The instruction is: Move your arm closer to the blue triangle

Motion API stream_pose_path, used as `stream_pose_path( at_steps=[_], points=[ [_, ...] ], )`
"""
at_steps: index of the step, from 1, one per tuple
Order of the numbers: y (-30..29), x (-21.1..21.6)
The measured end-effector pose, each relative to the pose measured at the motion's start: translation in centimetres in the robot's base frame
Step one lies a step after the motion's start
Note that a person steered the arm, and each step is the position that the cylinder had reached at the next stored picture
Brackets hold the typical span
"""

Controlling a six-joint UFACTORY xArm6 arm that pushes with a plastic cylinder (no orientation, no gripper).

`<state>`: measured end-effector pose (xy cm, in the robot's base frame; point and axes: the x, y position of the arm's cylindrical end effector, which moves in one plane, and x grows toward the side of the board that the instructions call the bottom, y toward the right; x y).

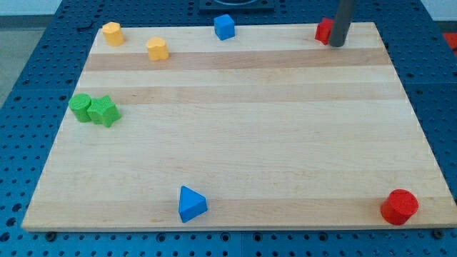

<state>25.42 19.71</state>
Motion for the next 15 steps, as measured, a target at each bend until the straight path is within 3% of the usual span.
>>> stream_pose_path(
  at_steps=[3, 7, 12, 13, 15],
  points=[
    [-0.8, 0.0],
    [-9.1, 10.2],
    [-9.2, 34.0],
    [-11.5, 36.4],
    [-18.4, 36.5]
  ],
)
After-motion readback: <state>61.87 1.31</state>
